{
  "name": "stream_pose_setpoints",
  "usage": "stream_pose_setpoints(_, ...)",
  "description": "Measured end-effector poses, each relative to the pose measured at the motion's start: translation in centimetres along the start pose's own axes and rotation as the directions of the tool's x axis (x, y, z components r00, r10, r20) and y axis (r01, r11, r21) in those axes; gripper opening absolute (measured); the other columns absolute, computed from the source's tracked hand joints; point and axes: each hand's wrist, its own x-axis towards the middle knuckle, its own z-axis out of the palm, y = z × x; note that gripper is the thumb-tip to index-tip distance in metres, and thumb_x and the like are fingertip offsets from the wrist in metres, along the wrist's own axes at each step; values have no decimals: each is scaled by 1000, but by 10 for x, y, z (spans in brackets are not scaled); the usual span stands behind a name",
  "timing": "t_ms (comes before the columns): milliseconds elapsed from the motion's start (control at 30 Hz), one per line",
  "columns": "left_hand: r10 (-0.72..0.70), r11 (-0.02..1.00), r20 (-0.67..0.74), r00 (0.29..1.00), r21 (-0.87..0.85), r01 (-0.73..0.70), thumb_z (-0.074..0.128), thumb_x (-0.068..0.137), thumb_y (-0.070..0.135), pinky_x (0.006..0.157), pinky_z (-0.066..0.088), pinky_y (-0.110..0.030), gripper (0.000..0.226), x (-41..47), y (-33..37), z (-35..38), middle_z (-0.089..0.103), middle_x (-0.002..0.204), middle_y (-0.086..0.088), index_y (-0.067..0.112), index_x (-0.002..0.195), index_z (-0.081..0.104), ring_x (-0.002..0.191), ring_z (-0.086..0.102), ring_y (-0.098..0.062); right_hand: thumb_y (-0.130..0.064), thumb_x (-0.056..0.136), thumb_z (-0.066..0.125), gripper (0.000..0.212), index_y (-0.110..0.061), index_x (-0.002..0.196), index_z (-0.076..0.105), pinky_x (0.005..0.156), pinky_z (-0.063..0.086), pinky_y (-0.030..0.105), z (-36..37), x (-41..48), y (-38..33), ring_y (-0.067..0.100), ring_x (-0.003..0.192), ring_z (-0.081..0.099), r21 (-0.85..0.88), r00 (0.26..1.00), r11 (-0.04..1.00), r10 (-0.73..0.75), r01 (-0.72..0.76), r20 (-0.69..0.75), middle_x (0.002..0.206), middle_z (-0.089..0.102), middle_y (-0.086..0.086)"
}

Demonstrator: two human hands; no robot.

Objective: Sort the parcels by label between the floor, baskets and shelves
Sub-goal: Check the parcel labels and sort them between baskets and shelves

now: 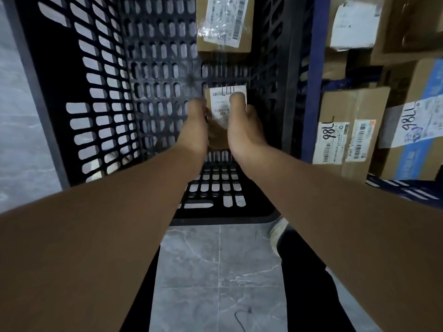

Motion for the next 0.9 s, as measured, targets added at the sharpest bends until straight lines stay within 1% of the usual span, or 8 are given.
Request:
stream_pose_setpoints(200, 41, 994, 75, 996, 94, -48, 31, 104, 41, 56, 50, -19, 42, 3, -8, 1, 67, 56, 11, 21, 79, 59, 46, 62, 0, -77, 78, 24, 101, -17, 156, 51, 114, 45, 56, 2, 3, 2, 35, 137, 57, -16, 999, 999, 49, -50, -22, 151, 60, 12)
stream_pose_setpoints(333, 25, 992, 110, 994, 117, -38, 34, 102, 45, 78, 46, -33, 42, -2, -5, 0, 68, 55, 10, 20, 80, 59, 46, 64, -1, -78, 86, 24, 94, -17, 149, 57, 106, 47, 51, 3, 5, 0, 34, 129, 61, -21, 998, 998, 66, -67, -22, 142, 65, 11)
stream_pose_setpoints(400, 30, 990, 119, 992, 130, -45, 33, 104, 43, 71, 42, -30, 42, -5, -3, 1, 66, 53, 12, 24, 77, 58, 46, 63, 0, -83, 76, 22, 102, -18, 144, 62, 105, 49, 52, 3, 7, -1, 33, 124, 64, -13, 995, 996, 88, -88, -45, 136, 69, 9)
stream_pose_setpoints(467, 44, 986, 130, 990, 155, -64, 33, 104, 44, 69, 43, -29, 41, -9, 0, 2, 68, 62, 10, 26, 79, 59, 58, 66, -3, -78, 90, 25, 86, -18, 137, 65, 88, 51, 44, 2, 7, -4, 29, 112, 68, 0, 995, 996, 88, -88, -54, 127, 73, 8)
stream_pose_setpoints(533, 60, 985, 137, 989, 150, -80, 33, 103, 48, 83, 50, -33, 40, -19, 5, 2, 72, 83, 4, 26, 90, 64, 82, 69, -12, -69, 104, 28, 72, -16, 133, 68, 71, 45, 38, -1, 3, -9, 25, 100, 69, 27, 995, 996, 87, -85, -56, 119, 75, 8)
stream_pose_setpoints(633, 69, 986, 120, 990, 142, -86, 35, 102, 52, 96, 54, -40, 45, -33, 18, -3, 77, 89, -1, 23, 101, 70, 90, 71, -17, -66, 108, 28, 69, -15, 126, 71, 66, 41, 36, -7, -5, -17, 22, 87, 67, 74, 994, 993, 97, -93, -51, 113, 78, 8)
stream_pose_setpoints(800, 98, 976, 207, 973, 171, -135, 32, 106, 50, 68, 52, -22, 44, -72, 54, -20, 67, 53, 19, 28, 82, 61, 49, 63, 7, -69, 108, 28, 71, -15, 124, 72, 75, 51, 36, -14, -37, -44, 25, 91, 70, 185, 990, 974, 140, -134, -20, 110, 77, 10)
stream_pose_setpoints(900, 135, 965, 208, 969, 194, -176, 31, 108, 44, 42, 45, -10, 37, -108, 85, -24, 61, 47, 25, 31, 83, 56, 44, 59, 11, -67, 107, 31, 68, -16, 119, 74, 81, 56, 38, -18, -63, -68, 28, 97, 73, 225, 993, 967, 122, -119, 2, 106, 78, 10)
